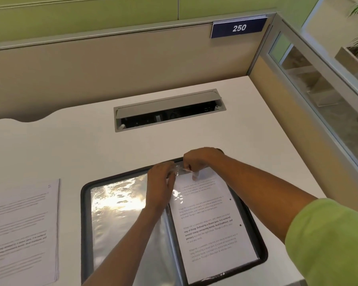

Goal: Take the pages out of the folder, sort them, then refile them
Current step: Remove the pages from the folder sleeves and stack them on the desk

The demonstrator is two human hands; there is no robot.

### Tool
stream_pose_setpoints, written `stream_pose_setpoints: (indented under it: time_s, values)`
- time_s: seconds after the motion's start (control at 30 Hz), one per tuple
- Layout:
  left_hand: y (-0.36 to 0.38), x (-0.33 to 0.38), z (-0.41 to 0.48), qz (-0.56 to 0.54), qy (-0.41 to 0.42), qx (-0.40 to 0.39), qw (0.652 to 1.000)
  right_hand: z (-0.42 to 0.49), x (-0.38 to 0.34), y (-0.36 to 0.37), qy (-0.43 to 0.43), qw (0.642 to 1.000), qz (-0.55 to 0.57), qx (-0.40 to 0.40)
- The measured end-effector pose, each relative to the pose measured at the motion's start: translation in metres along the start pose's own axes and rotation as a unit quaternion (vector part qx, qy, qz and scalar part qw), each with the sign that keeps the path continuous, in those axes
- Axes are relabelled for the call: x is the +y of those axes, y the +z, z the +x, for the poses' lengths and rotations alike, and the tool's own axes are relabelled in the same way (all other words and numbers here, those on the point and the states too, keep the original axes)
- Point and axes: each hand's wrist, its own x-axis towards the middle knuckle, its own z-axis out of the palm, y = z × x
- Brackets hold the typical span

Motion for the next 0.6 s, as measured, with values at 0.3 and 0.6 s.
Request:
stream_pose_setpoints:
  time_s: [0.3, 0.6]
  values:
    - [0.037, 0.032, -0.107, 0.136, -0.047, -0.095, 0.985, -0.001, 0.015, 0.000, -0.009, 0.987, 0.059, 0.149]
    - [0.054, 0.038, -0.122, 0.236, -0.004, -0.163, 0.958, -0.007, 0.016, -0.032, 0.063, 0.925, 0.016, 0.374]
